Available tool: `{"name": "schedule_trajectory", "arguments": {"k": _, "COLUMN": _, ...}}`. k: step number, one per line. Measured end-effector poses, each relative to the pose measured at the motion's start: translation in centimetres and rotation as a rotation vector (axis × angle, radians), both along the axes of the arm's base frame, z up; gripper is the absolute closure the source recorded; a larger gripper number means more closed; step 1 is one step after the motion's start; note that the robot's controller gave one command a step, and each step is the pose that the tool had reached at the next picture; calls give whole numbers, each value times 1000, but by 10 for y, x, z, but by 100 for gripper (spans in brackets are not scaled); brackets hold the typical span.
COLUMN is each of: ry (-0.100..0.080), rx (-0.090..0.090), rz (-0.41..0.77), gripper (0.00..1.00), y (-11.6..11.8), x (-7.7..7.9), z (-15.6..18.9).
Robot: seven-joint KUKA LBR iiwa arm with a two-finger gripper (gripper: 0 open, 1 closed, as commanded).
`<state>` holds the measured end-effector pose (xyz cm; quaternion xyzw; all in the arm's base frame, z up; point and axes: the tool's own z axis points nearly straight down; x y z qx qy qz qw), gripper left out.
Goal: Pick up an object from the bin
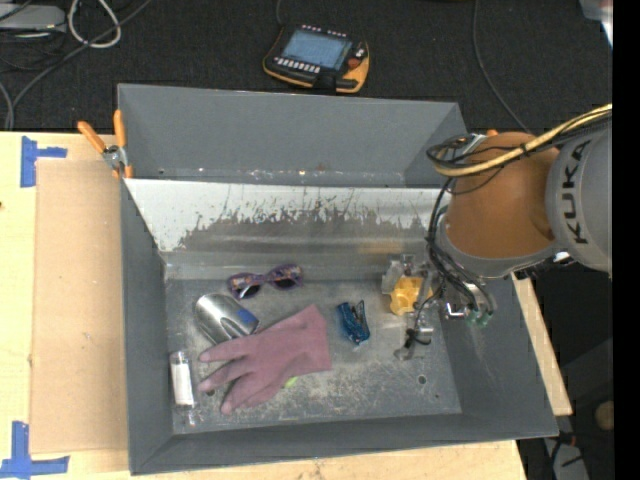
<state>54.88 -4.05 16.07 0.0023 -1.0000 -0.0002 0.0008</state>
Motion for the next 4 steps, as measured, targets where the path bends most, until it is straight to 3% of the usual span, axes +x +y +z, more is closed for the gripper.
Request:
{"name": "schedule_trajectory", "arguments": {"k": 1, "ry": 0, "rx": 0, "rz": 0, "gripper": 0, "y": 0, "x": 0, "z": 0}}
{"name": "schedule_trajectory", "arguments": {"k": 2, "ry": -4, "rx": 0, "rz": -11, "gripper": 0, "y": -14, "x": 2, "z": 42}}
{"name": "schedule_trajectory", "arguments": {"k": 3, "ry": 3, "rx": 1, "rz": 20, "gripper": 0, "y": -12, "x": -2, "z": 44}}
{"name": "schedule_trajectory", "arguments": {"k": 4, "ry": 4, "rx": 1, "rz": 20, "gripper": 0, "y": 8, "x": -15, "z": 149}}
